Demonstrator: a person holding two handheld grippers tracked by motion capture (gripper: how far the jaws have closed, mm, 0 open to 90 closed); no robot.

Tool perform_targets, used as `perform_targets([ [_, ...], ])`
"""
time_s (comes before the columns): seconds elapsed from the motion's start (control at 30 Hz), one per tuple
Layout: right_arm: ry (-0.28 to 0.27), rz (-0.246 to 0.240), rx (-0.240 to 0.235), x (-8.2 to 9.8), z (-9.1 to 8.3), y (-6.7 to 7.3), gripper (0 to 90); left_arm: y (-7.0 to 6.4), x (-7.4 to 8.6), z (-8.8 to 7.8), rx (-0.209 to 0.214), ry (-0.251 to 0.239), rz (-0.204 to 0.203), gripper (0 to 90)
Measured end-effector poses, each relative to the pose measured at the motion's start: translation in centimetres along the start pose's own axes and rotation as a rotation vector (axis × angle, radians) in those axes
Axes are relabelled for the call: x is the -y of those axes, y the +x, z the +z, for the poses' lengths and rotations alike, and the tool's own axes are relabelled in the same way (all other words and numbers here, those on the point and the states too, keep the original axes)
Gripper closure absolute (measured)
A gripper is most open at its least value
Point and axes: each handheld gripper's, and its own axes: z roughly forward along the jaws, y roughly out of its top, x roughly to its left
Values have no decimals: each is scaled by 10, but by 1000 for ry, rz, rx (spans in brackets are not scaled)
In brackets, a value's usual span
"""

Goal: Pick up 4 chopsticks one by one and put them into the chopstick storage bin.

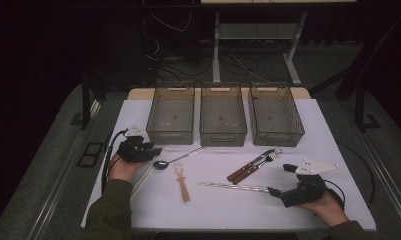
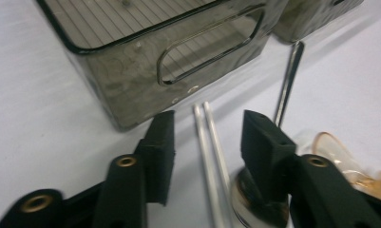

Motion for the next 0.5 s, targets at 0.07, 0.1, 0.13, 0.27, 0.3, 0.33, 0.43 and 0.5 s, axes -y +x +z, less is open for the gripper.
perform_targets([
  [0.07, -1, 0, -1, 0, 0, 0, 8, -1, 3, -5, 15, -12, -24, 470],
  [0.1, -1, 0, -1, 0, -1, 0, 8, -2, 4, -8, 21, -7, -31, 445],
  [0.13, -1, 2, -1, 0, -1, 1, 8, -3, 5, -9, 17, -11, -31, 414],
  [0.27, -4, 7, 4, 1, -2, 0, 8, -8, 12, -20, 8, -34, -35, 344],
  [0.3, -5, 7, 3, 1, -2, 0, 8, -9, 15, -22, 6, -45, -46, 330],
  [0.33, -6, 6, 2, 1, -2, 0, 8, -9, 17, -24, 3, -49, -48, 318],
  [0.43, -9, 10, -2, 1, -1, -1, 8, -10, 24, -31, 3, -58, -50, 289],
  [0.5, -14, 22, -4, 2, 1, -1, 8, -11, 29, -35, 3, -67, -58, 285],
])
